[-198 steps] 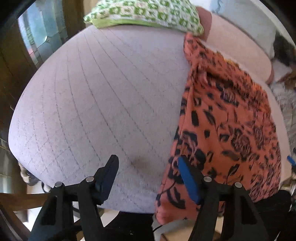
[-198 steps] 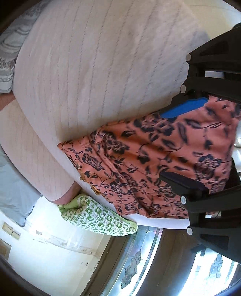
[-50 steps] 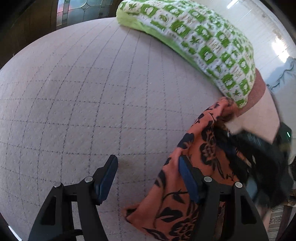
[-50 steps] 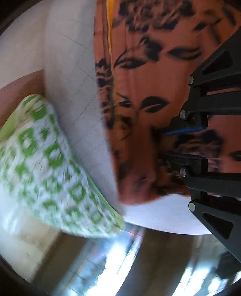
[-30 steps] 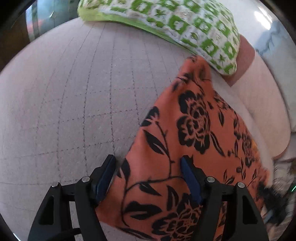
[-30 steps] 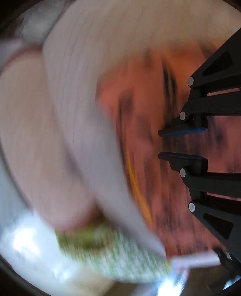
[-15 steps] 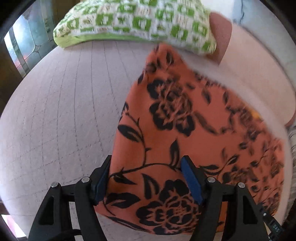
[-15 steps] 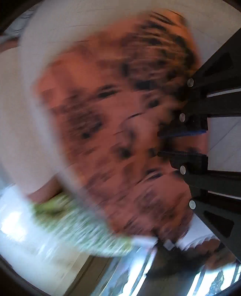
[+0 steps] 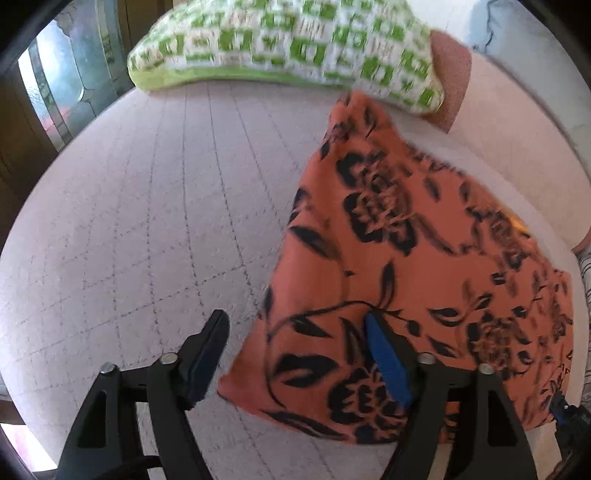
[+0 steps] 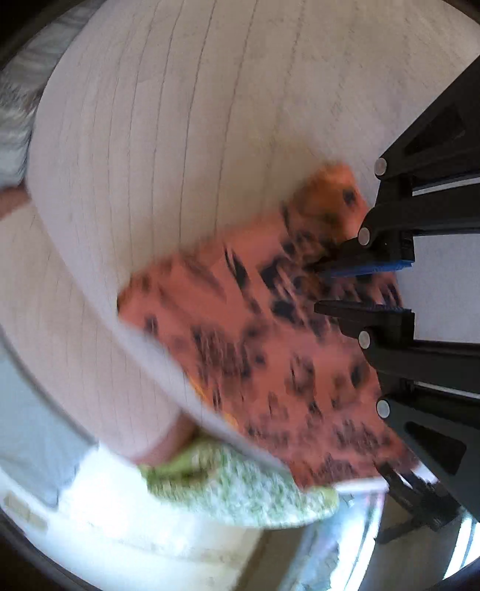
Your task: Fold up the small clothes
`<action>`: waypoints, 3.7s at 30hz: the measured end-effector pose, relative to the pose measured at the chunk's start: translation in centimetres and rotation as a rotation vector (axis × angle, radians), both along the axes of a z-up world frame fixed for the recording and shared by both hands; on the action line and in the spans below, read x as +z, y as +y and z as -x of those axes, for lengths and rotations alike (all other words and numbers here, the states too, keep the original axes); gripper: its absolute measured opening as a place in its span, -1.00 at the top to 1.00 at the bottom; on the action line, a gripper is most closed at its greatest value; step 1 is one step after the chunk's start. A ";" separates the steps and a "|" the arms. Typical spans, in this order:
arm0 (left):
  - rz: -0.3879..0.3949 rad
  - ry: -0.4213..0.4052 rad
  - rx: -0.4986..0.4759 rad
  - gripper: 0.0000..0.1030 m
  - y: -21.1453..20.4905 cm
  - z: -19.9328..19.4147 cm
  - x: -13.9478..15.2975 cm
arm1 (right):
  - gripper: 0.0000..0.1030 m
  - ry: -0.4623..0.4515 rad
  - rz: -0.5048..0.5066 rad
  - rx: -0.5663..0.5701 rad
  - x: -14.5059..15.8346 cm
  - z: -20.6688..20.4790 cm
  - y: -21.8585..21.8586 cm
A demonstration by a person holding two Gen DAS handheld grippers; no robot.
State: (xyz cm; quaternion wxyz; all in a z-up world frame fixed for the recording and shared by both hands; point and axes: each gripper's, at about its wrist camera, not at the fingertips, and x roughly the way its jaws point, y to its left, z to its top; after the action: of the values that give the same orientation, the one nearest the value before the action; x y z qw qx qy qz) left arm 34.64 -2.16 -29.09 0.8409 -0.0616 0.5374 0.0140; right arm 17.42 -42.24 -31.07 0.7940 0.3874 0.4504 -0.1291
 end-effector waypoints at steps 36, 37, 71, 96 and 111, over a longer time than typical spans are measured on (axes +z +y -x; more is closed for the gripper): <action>0.344 0.014 0.121 -0.68 1.6 8.2 0.4 | -0.57 -0.241 -0.340 0.087 1.3 5.4 3.3; 0.350 0.010 0.125 -0.68 1.8 7.8 0.4 | -0.57 -0.238 -0.358 0.075 1.0 5.4 3.1; 0.595 -0.078 0.231 0.15 1.9 0.5 -2.0 | -0.10 -0.258 -0.344 -0.220 -3.0 -1.0 0.2; 0.693 -0.006 0.267 0.25 6.1 6.2 -3.9 | 0.59 -0.110 -0.263 -0.084 -1.7 4.4 1.2; 0.672 -0.126 0.217 0.29 5.5 6.4 -2.1 | 0.39 -0.377 0.016 -0.186 7.1 7.9 -0.2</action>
State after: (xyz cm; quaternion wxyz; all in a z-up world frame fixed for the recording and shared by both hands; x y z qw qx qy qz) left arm 28.26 3.35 -31.16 0.7990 -0.3921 0.4492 -0.0778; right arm 9.49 -42.46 -24.02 0.8519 0.4383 0.2552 -0.1307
